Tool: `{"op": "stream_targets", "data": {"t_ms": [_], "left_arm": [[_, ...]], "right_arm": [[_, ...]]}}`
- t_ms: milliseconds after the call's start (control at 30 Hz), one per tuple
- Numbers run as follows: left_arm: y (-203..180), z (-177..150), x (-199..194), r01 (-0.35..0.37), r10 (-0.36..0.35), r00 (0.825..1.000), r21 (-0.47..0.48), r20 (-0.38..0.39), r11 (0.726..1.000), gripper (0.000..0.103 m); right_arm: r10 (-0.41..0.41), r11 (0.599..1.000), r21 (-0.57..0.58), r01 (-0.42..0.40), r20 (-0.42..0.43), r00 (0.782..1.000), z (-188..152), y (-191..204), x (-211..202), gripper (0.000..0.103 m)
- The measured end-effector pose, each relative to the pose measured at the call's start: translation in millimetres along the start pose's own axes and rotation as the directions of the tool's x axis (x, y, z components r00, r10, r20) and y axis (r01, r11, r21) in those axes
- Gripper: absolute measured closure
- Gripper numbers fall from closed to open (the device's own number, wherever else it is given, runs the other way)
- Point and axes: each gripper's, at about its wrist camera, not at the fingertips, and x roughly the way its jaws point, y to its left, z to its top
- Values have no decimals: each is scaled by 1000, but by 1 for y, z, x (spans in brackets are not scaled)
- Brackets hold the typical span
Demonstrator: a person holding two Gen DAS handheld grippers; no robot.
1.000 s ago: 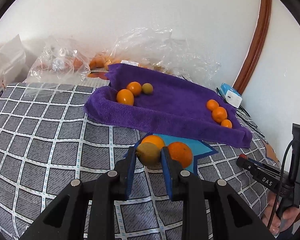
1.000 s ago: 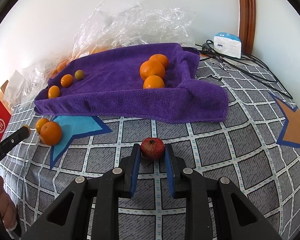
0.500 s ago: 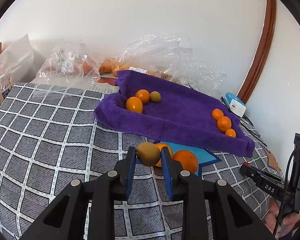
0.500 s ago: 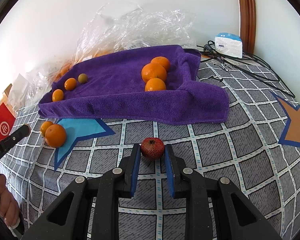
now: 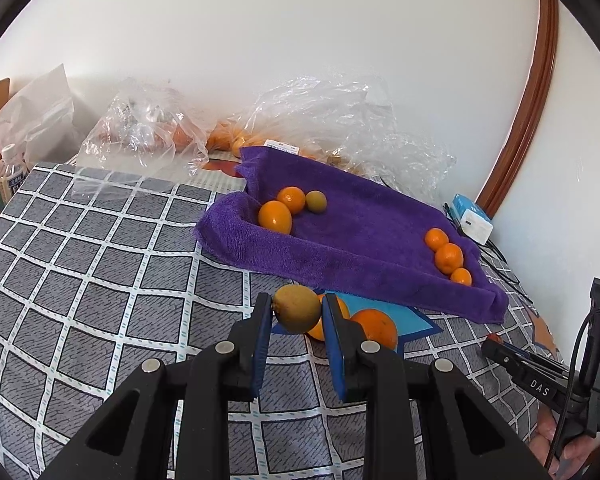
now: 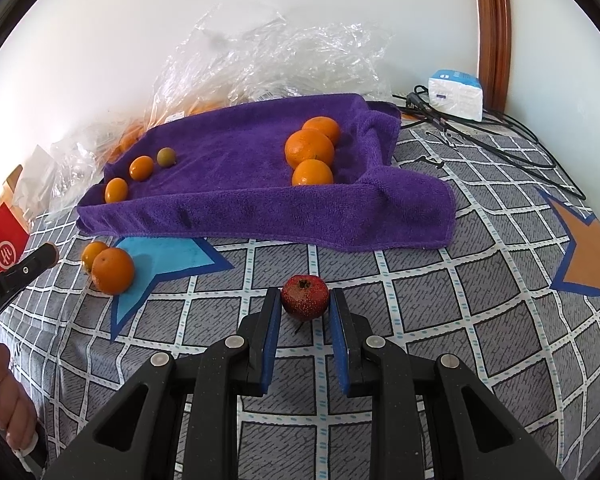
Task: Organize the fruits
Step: 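Lift and carry the red fruit and yellow-green fruit over the purple towel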
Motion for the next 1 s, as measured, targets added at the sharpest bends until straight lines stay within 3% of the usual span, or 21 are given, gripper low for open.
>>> {"op": "stream_targets", "data": {"t_ms": [333,500,1000], "left_arm": [[7,2,-5,-22,23,999,-34,32,999,79],[16,10,-7,-11,11,1000,-70,2,997,79],[13,66,-30,-42,43,999,-67,19,997,79]], "right_arm": [[15,1000,-27,-15,24,1000,12,13,-21,79],[41,997,-59,-39,26,999,26,19,-30,79],[56,997,-63,-52,72,996,65,27,-36,79]]}}
